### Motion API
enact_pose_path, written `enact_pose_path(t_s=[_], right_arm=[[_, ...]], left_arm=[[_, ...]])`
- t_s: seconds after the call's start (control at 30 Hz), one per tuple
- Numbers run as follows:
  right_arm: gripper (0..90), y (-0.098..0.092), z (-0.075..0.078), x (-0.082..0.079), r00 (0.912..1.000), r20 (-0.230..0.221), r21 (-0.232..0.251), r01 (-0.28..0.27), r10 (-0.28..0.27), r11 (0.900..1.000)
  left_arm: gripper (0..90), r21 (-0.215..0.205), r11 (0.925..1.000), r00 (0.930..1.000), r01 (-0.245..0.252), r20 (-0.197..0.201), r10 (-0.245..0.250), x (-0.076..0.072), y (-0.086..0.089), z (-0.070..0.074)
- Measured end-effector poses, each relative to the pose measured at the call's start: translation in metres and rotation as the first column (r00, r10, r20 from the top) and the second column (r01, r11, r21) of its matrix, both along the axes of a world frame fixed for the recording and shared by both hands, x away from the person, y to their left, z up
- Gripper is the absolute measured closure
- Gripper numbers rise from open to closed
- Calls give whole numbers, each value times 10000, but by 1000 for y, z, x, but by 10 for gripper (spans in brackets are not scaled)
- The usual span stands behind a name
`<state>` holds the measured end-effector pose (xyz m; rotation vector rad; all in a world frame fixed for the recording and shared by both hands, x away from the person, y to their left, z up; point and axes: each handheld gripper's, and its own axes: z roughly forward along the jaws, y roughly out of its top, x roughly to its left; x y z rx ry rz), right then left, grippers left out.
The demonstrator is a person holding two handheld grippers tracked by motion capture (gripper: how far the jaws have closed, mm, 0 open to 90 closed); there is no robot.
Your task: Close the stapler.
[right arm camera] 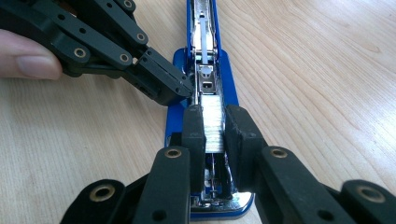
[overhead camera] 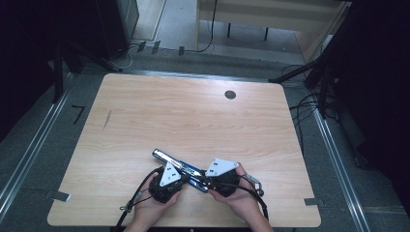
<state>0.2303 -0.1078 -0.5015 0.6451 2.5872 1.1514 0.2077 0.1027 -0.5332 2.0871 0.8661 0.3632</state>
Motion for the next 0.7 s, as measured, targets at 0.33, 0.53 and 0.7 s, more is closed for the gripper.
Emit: enact_pose_path(t_s=[0.33, 0.53, 0.7], right_arm=[[797, 1, -1, 1, 10000, -81, -39, -16, 15, 10000], [796, 1, -2, 1, 10000, -98, -13, -8, 8, 10000], [762, 1, -3, 2, 9998, -201, -19, 29, -30, 10000]], left_arm=[[900, 3, 10000, 10000, -5, 4, 5, 0, 0, 0], [900, 10, 10000, 10000, -2, 9, 2, 0, 0, 0], [900, 7, 10000, 10000, -4, 4, 4, 0, 0, 0]])
